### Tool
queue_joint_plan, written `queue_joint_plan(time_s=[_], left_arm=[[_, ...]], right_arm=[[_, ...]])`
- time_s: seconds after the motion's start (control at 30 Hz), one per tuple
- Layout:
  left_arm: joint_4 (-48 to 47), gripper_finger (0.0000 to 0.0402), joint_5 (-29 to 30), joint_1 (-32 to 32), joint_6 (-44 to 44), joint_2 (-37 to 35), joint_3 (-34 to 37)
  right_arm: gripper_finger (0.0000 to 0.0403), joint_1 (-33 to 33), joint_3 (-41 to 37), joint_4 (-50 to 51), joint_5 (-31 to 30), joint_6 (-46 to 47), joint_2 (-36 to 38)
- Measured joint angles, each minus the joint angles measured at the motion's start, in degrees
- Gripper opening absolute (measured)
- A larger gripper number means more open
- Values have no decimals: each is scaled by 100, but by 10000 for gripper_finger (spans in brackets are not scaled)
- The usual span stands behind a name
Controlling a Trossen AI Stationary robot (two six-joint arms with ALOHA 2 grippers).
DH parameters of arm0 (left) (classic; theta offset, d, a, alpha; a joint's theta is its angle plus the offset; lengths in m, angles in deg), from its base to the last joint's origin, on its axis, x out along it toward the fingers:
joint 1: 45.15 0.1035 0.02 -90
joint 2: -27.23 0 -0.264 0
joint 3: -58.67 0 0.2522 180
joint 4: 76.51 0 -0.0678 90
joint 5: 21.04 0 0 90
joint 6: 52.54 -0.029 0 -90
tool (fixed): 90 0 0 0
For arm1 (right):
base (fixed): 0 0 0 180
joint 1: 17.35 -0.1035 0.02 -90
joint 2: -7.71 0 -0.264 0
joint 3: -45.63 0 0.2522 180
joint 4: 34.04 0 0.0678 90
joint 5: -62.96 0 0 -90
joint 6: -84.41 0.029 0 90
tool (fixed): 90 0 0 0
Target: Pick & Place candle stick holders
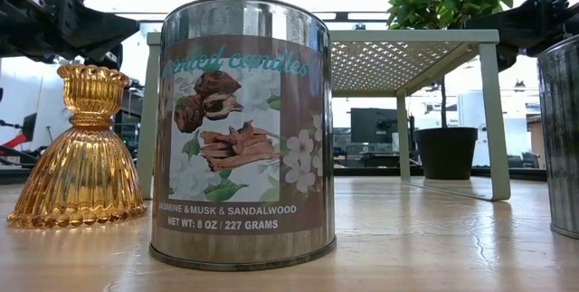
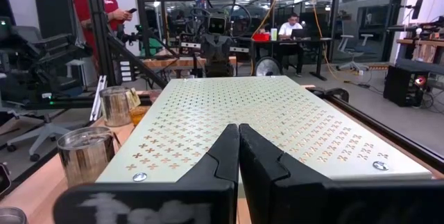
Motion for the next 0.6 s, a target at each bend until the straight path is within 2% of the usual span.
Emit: queue_joint_plan(time_s=[0.13, 0.27, 0.4, 0.6], left_arm=[[-2, 12, 1, 0, 0, 2, 0], [0, 12, 0, 0, 2, 1, 0], [-1, 12, 2, 0, 0, 2, 0], [0, 12, 0, 0, 2, 0, 0]], right_arm=[[8, 0, -2, -90, -1, 84, -2], [8, -2, 1, -345, 33, 1156, 1], [8, 0, 1, -434, 67, 1598, -84], [8, -17, 3, -1494, 1278, 1720, -659]])
